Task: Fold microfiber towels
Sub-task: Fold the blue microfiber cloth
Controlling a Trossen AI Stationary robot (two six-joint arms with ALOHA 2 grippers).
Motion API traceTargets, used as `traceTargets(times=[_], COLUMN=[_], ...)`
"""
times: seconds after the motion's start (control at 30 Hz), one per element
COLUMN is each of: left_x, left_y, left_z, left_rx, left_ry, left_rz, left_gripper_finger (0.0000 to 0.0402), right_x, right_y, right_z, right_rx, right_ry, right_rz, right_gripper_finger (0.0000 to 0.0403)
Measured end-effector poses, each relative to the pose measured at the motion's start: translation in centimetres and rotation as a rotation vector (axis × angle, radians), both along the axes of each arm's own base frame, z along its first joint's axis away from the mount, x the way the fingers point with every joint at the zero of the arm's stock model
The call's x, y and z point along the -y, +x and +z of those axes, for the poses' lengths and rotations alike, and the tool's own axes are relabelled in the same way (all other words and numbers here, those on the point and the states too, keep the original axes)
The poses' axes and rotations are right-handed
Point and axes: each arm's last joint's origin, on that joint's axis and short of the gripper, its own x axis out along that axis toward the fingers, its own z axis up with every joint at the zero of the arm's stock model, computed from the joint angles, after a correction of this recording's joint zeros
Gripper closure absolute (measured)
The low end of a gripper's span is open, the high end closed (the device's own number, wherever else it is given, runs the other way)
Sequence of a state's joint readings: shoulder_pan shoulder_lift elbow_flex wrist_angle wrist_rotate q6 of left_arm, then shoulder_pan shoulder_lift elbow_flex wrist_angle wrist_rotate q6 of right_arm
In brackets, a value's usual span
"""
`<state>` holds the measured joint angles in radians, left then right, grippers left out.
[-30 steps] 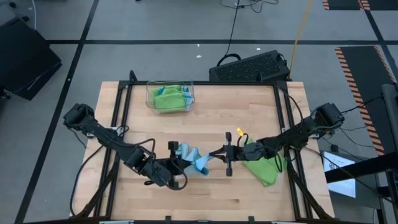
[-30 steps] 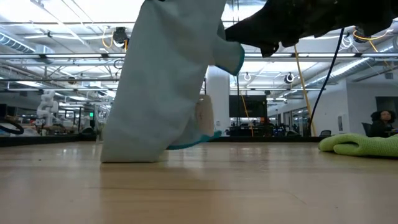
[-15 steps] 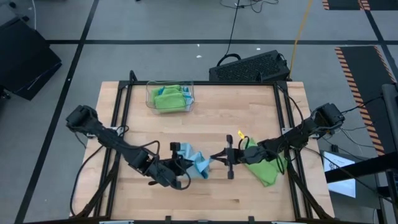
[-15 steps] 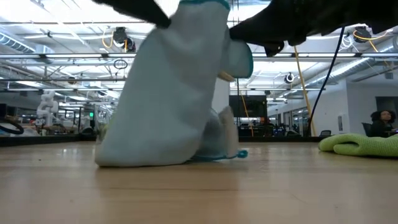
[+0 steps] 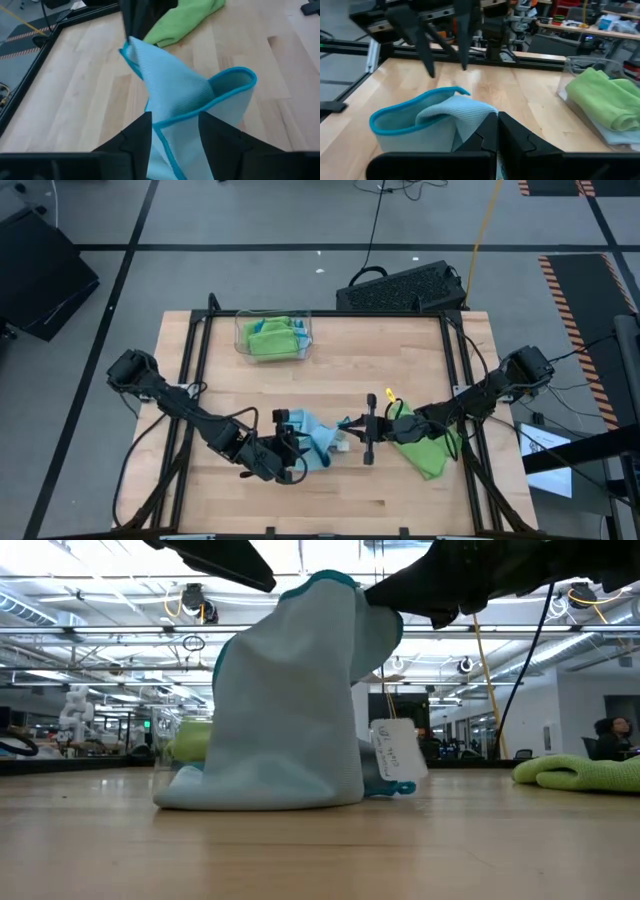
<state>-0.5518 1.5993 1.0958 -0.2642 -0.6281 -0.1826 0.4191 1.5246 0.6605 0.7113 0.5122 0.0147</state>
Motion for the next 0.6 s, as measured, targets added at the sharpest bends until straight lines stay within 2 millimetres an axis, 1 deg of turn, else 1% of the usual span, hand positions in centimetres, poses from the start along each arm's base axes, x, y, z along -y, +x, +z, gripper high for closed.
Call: traceTargets(times=[0.17, 0.23, 0.47, 0.6], left_x=[0.5, 0.5, -1.0, -1.2], left_y=[-0.2, -0.3, 0.1, 0.6], left_z=[-0.1, -0.2, -0.8, -1.6], left_rx=[-0.022, -0.032, -0.067, -0.101], left_ry=[-0.038, -0.055, -0.155, -0.168], left_rz=[-0.043, -0.031, 0.096, 0.089], left_gripper_finger=[0.0236, 0.0236, 0.0231, 0.0211], right_x=[0.0, 0.0, 0.0, 0.0], right_y=[0.0, 0.0, 0.0, 0.0], right_z=[0.0, 0.0, 0.0, 0.1], right_rx=[0.005, 0.005, 0.005, 0.008], right_ry=[0.000, 0.000, 0.001, 0.007], right_rz=[-0.018, -0.018, -0.017, -0.018], right_gripper_finger=[0.0401, 0.0401, 0.0401, 0.0401])
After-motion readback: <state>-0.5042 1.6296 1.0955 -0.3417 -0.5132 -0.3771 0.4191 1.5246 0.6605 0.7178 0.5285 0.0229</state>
